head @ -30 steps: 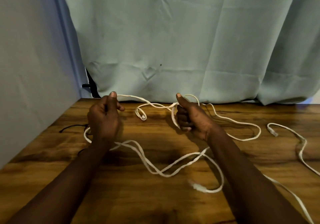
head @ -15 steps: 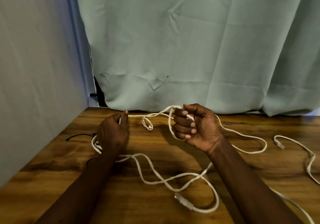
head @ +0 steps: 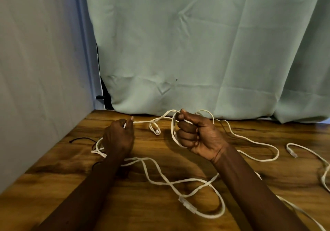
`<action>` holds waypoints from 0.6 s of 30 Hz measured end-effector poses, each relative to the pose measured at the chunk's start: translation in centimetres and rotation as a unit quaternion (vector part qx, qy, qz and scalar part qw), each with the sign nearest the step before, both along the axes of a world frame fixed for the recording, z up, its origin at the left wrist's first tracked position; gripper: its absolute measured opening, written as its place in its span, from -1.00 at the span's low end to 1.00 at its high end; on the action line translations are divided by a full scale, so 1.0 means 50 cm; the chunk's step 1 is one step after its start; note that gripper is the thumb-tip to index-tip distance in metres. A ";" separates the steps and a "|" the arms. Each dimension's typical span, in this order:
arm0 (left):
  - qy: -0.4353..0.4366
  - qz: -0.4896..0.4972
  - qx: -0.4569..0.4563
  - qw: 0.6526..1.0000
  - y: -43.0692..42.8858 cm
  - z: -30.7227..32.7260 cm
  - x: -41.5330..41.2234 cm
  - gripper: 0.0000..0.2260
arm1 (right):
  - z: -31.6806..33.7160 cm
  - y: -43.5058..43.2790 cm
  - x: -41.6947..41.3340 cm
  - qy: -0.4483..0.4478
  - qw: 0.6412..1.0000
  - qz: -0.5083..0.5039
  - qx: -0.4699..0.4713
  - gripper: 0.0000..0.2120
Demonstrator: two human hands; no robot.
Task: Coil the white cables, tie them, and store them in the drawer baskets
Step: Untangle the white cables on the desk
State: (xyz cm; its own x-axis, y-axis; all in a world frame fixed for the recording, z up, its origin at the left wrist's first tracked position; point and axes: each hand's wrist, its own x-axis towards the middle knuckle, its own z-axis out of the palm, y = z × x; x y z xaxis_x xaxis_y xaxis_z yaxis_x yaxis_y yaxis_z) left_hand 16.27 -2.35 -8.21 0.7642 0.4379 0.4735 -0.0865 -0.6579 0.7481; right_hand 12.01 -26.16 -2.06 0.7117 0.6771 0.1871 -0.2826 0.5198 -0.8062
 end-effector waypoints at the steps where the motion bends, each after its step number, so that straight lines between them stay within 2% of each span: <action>1: 0.003 0.002 0.016 1.000 -0.001 0.000 0.000 -0.55 | -0.001 0.000 0.001 0.000 1.000 0.002 0.003 -0.82; 4: 0.014 0.011 0.091 0.996 -0.010 0.000 -0.003 -0.54 | 0.000 -0.005 -0.003 0.015 0.999 -0.008 0.032 -0.79; 7: 0.034 0.013 0.159 0.987 -0.026 0.006 -0.010 -0.53 | 0.014 -0.016 -0.007 0.047 0.989 -0.126 0.062 -0.66; 10: 0.046 -0.009 0.167 0.985 -0.040 0.004 -0.011 -0.52 | 0.017 -0.029 0.004 0.066 0.948 -0.305 0.068 -0.58; 13: 0.068 -0.064 0.153 0.984 -0.049 -0.003 -0.012 -0.54 | 0.003 -0.039 0.016 0.041 0.891 -0.452 -0.008 -0.55; 14: 0.067 -0.082 0.153 0.983 -0.052 -0.002 -0.013 -0.57 | -0.002 -0.041 0.019 0.039 0.886 -0.462 -0.016 -0.56; 15: 0.056 -0.091 0.165 0.981 -0.055 0.000 -0.017 -0.62 | -0.005 -0.040 0.020 0.049 0.895 -0.443 -0.001 -0.58; 18: 0.011 -0.106 0.241 0.965 -0.059 0.010 -0.025 -0.78 | -0.006 -0.027 0.012 0.089 0.941 -0.302 0.122 -0.60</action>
